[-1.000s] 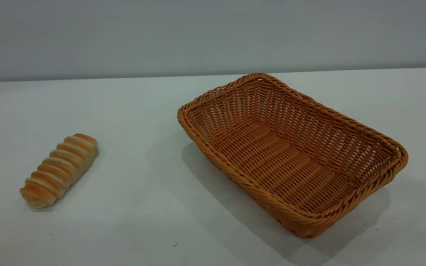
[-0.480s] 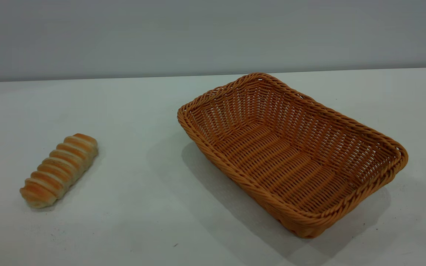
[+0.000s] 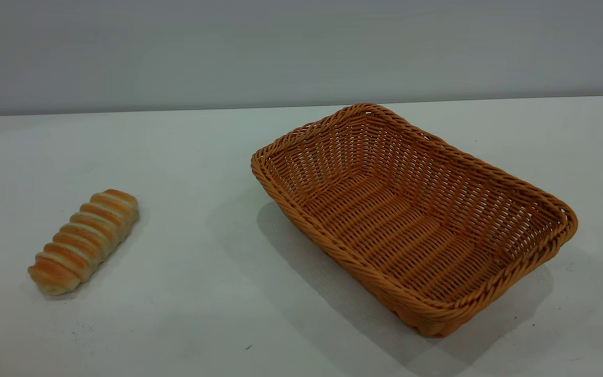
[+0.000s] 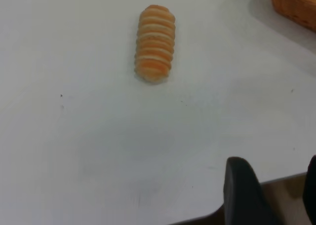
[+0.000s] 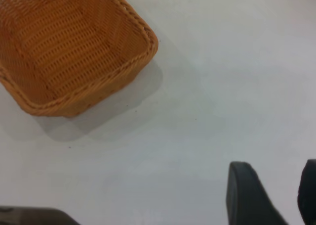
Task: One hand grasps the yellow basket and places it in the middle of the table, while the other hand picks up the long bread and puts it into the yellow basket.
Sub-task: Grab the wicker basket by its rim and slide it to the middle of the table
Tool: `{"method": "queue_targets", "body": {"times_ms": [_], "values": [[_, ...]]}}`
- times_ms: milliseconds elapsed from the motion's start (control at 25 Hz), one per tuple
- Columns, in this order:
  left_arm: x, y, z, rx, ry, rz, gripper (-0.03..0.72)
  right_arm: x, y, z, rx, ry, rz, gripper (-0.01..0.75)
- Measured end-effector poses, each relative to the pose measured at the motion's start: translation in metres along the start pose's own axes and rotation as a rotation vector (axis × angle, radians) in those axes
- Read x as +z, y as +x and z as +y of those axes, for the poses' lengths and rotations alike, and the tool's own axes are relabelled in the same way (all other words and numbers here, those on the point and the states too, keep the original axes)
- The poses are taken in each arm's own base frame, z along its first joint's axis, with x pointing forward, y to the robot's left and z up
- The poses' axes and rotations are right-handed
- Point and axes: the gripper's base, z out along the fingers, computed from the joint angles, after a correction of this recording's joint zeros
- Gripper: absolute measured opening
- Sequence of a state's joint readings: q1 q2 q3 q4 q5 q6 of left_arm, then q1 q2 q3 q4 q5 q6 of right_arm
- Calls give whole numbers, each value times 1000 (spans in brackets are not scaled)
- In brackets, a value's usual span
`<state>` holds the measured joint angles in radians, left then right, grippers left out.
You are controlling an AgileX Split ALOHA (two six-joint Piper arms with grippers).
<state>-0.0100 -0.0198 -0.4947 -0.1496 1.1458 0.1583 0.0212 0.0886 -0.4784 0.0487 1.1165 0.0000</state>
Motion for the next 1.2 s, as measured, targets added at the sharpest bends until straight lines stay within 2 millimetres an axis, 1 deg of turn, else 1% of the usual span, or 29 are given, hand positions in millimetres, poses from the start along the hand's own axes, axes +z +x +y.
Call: {"method": "queue_targets", "body": {"times_ms": [240,360,480,600,760,840,960,1040,1200], "values": [[0,-1,0,2,-1,-7,365,0,0,0,0,1,0,238],[-1,-5,0,2,-6,-41,365,0,0,0,0,1,0,238],[-1,-16,0,-2,7,-73,365,0,0,0,0,1,-1,238],[7,-31,1,13,33,-73,365,-1,-4,0,1,-3,-39,238],[16,-65,3,21,62,-90,365,-4,-22,5,34,-55,-199,238],[20,-87,5,4,71,-130,365,1,-31,6,54,-76,-220,243],[24,-122,9,7,77,-196,365,20,-46,7,82,-85,-162,273],[29,-144,11,34,84,-209,365,36,-56,7,107,-91,-114,312],[52,-181,16,83,115,-155,365,73,-68,7,167,-100,19,402]]}}
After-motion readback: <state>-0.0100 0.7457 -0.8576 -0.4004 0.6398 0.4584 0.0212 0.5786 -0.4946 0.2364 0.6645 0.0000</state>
